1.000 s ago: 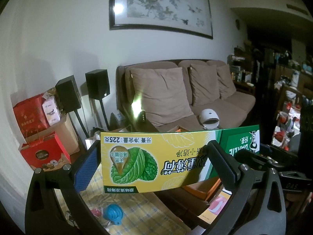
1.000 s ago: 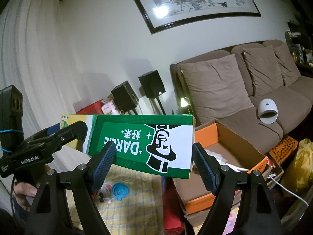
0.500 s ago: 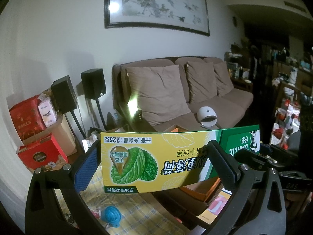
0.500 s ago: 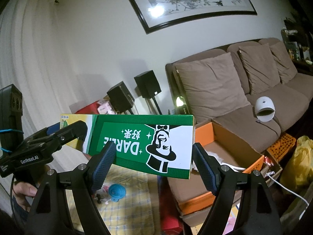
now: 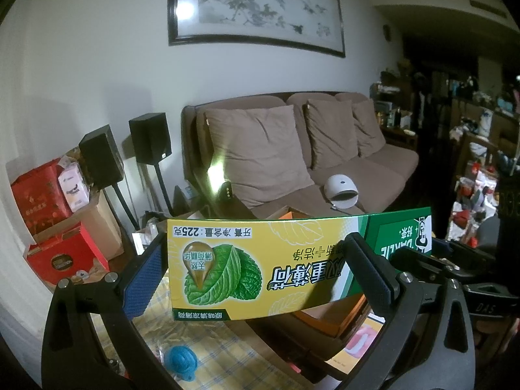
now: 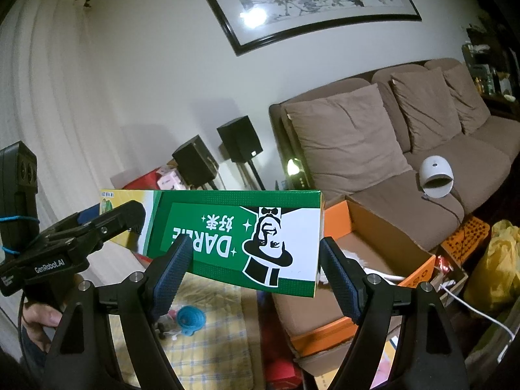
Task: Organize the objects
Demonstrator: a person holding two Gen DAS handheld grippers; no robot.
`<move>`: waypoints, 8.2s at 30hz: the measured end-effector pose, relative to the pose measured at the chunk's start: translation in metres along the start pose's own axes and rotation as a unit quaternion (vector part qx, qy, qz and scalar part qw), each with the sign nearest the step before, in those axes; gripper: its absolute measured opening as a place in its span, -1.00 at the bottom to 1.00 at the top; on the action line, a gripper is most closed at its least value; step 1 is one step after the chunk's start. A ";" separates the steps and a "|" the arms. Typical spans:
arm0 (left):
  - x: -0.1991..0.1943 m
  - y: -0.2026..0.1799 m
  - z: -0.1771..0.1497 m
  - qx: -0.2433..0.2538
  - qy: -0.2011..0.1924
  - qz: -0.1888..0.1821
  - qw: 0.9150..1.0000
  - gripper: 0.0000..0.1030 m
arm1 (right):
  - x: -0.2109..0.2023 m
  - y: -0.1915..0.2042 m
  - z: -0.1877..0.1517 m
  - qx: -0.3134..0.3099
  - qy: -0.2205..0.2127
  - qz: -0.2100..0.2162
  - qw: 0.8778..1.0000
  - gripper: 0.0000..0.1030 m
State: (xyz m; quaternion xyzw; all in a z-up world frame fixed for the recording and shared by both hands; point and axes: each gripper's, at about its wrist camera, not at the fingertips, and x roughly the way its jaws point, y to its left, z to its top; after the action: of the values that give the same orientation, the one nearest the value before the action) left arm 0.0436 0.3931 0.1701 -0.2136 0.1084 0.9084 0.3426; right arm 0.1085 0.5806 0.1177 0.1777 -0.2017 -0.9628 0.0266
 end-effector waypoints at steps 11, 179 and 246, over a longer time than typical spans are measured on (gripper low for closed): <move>0.008 -0.005 0.001 -0.002 0.001 -0.009 1.000 1.00 | -0.003 -0.007 -0.001 0.004 -0.003 -0.011 1.000 0.58; 0.156 -0.037 -0.029 0.002 0.101 -0.079 0.992 0.99 | 0.060 -0.111 -0.028 0.085 0.073 -0.100 0.989 0.53; 0.203 -0.021 -0.035 -0.028 0.136 -0.073 0.988 0.86 | 0.080 -0.121 -0.044 0.090 0.116 -0.109 0.983 0.31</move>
State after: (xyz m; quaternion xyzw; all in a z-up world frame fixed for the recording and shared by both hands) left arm -0.0686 0.5136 0.0445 -0.3518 0.1127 0.8460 0.3844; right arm 0.0517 0.6649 0.0051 0.3107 -0.2626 -0.9107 -0.0710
